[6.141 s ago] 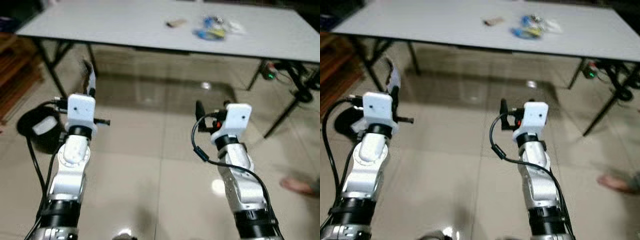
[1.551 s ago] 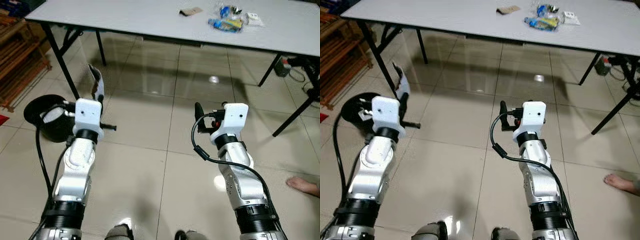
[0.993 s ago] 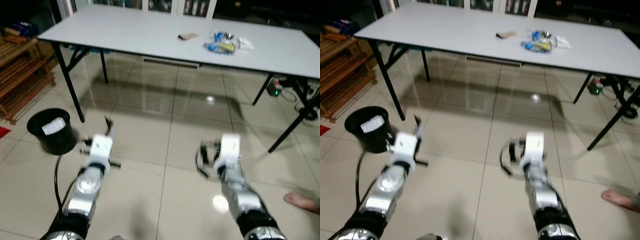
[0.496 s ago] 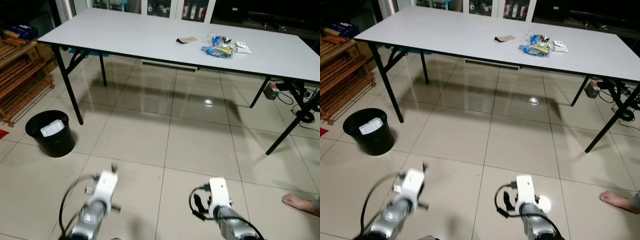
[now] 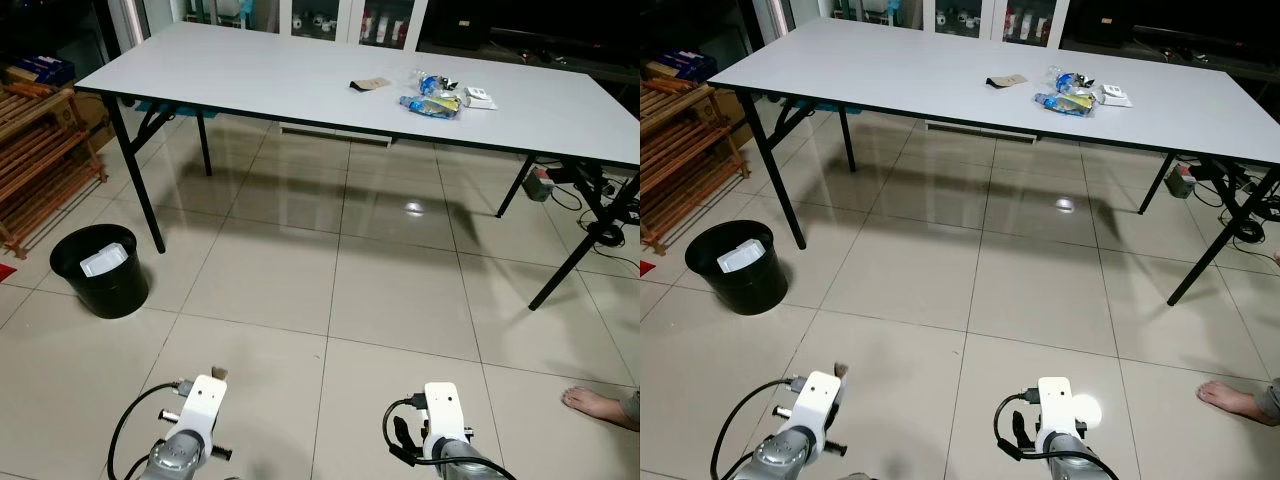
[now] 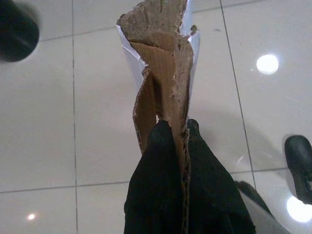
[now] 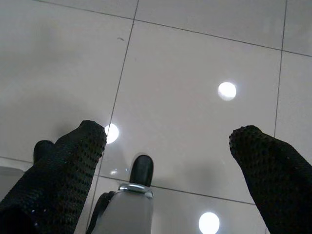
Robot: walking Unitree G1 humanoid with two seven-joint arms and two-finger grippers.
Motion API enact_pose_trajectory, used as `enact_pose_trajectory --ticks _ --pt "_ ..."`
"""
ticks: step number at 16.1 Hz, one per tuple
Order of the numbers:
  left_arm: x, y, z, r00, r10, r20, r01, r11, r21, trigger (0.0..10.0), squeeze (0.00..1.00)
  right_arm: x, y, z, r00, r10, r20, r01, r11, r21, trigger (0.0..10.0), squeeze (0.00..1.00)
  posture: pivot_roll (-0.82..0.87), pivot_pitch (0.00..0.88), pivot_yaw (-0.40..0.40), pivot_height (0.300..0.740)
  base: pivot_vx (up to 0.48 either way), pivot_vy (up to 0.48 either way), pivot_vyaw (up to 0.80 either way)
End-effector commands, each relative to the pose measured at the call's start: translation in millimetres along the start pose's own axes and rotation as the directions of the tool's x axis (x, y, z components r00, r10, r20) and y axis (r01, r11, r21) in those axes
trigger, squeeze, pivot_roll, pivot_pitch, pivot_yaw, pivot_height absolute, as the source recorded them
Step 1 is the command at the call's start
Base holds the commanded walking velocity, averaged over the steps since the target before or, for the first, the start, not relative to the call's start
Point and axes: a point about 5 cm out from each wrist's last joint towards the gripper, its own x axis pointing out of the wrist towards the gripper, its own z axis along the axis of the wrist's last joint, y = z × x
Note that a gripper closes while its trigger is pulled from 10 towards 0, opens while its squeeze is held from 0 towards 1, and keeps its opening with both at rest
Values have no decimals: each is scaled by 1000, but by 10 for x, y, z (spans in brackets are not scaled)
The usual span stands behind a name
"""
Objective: Picking trash to rubbish bin
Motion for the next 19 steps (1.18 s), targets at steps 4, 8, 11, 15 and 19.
enact_pose_trajectory --ticks 4,8,11,15,19 --pt "13 -34 55 1000 2 23 -2 1000 -9 10000 0 -2 60 -33 1000 23 -5 -23 1000 -6 10000 0 6 0 -71 740 0 0 0" --pt "12 -74 58 999 -3 35 3 1000 -15 10000 0 3 59 -12 1000 19 -1 -19 1000 14 10000 0 7 0 -74 740 0 0 0" --pt "18 -87 98 999 -2 55 4 999 -46 10000 0 7 52 5 1000 21 0 -21 1000 14 10000 0 0 1 -74 740 0 0 0" --pt "36 -60 178 997 13 73 -9 999 -50 10000 0 12 56 30 1000 25 9 -25 999 25 10000 0 -13 7 -66 740 165 0 0" --pt "32 -32 156 998 18 63 -15 999 -47 10000 0 11 59 26 1000 24 8 -24 999 34 10000 0 -9 11 -68 740 357 0 0"
